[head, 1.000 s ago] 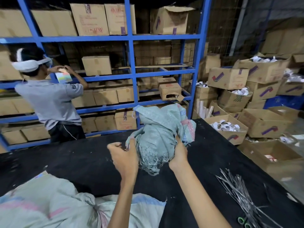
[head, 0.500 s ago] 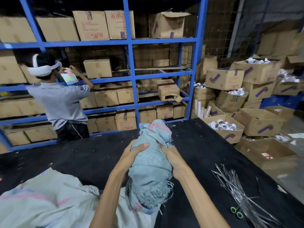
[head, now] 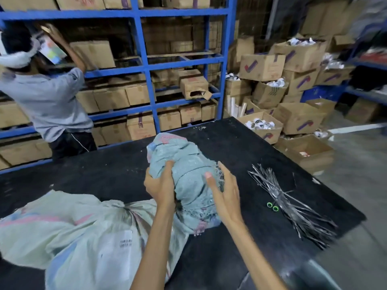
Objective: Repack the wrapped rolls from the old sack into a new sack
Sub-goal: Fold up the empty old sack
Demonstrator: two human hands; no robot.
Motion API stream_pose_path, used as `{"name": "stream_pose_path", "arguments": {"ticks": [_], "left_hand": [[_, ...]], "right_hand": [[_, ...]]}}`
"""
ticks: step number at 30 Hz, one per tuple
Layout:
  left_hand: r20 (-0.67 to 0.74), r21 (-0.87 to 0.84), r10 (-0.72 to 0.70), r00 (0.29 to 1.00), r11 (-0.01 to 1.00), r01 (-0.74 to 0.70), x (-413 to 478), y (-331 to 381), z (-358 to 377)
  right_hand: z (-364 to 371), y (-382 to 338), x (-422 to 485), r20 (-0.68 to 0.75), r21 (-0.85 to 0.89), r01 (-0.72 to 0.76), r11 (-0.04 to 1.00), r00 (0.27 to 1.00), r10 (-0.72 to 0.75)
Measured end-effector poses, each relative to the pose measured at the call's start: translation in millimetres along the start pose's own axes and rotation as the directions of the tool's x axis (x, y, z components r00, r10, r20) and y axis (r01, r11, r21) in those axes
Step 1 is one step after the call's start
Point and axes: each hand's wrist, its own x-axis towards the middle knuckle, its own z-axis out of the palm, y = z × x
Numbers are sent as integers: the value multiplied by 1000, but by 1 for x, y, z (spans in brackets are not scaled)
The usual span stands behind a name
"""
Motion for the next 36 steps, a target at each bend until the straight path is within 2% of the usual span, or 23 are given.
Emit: {"name": "stream_pose_path", "arguments": {"ticks": [2, 5, 8, 14, 17, 23, 26, 30, 33, 36], "left_hand": [[67, -37, -34, 997, 999, 37, -25, -7, 17], [243, 21, -206, 948, 978, 207, -63, -20, 38], [402, 140, -330, 854, 944, 299, -97, -33, 60], [578, 181, -314, 753, 949, 257, -186, -81, 128], [636, 283, -389, 667, 921, 268, -243, -121, 169], [655, 444, -534, 534, 845, 298, -341, -220, 211], [574, 611, -667, 475, 735, 294, -376, -278, 211], [420, 783, -808, 413, 553, 284, -405, -359, 200], [404, 787, -849, 340, 512, 345, -418, -414, 188], [316, 820, -913, 257, 399, 410, -418, -470, 174]], "right_hand": [[-13, 4, -16, 49, 159, -40, 986, 998, 33], [-49, 7, -26, 37, 350, -64, 934, 998, 54], [-103, 8, -32, -24, 351, -37, 936, 999, 49], [-219, 41, -49, -161, 356, 7, 934, 985, 54], [-287, 75, -65, -268, 339, -19, 941, 956, 116], [-388, 159, -108, -363, 337, -140, 931, 893, 266], [-418, 212, -133, -340, 389, -244, 888, 858, 385], [-438, 289, -162, -339, 386, -428, 817, 758, 557], [-442, 348, -184, -310, 362, -562, 744, 680, 665], [-437, 406, -199, -281, 366, -645, 671, 611, 740]]}}
